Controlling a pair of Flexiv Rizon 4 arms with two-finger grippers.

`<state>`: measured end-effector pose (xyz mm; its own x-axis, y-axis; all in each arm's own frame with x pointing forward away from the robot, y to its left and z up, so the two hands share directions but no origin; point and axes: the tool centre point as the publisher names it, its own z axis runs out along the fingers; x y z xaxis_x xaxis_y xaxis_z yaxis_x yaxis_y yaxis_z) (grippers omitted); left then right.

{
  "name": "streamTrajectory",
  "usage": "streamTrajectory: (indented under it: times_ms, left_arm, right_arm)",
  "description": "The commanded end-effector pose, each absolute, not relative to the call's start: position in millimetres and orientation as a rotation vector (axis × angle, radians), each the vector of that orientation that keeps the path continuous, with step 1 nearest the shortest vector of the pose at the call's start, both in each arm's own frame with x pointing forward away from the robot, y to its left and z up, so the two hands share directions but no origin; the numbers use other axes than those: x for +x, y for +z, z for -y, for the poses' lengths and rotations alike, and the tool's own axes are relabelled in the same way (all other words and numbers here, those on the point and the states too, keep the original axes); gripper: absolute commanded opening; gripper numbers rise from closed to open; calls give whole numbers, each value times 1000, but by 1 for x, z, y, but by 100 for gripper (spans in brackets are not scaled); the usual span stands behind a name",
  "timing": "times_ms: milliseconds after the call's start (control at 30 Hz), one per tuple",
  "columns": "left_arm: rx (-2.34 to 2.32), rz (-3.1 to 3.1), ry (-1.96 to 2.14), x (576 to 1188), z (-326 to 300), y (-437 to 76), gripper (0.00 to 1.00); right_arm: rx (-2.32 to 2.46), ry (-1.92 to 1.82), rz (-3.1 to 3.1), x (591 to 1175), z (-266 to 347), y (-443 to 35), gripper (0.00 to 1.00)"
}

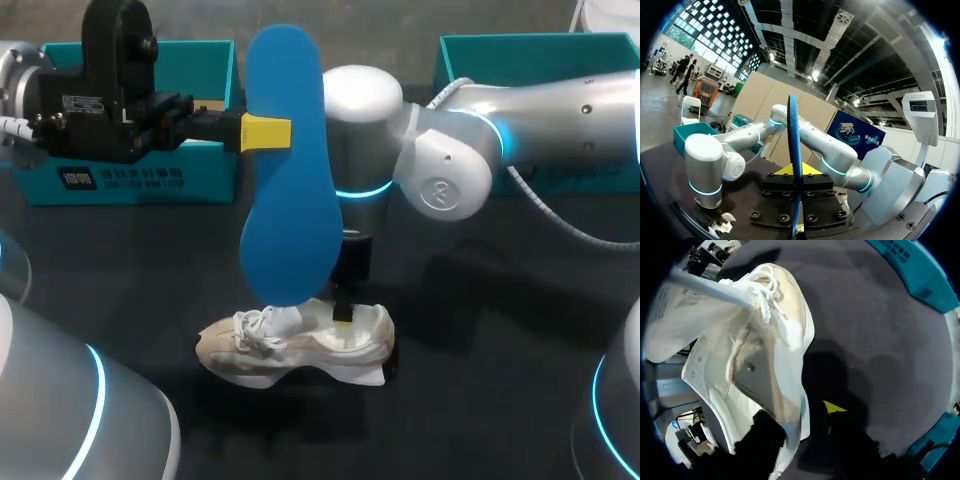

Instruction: Take the shoe out of the shoebox, open the shoe tongue, remove and reinsert the insole, then place the shoe into the shoebox

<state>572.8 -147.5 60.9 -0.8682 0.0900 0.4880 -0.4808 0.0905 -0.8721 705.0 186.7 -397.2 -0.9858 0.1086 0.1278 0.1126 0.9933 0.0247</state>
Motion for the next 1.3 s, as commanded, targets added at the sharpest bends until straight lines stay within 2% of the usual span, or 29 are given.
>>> streamTrajectory:
  times_ms: [33,333,833,1300]
  left_arm:
    - [385,1959,1827,572,148,60,0]
    - [385,1959,1827,572,148,60,0]
    - [385,1959,1827,572,148,60,0]
    - [385,1959,1827,572,148,60,0]
  right_arm:
    - [-158,-44,3002,705,-188,-398,0]
    - [-134,-52,2973,698,-191,-391,0]
    - [-245,-56,2925,688,-195,-345,0]
    - [-980,-136,2901,675,-197,-332,0]
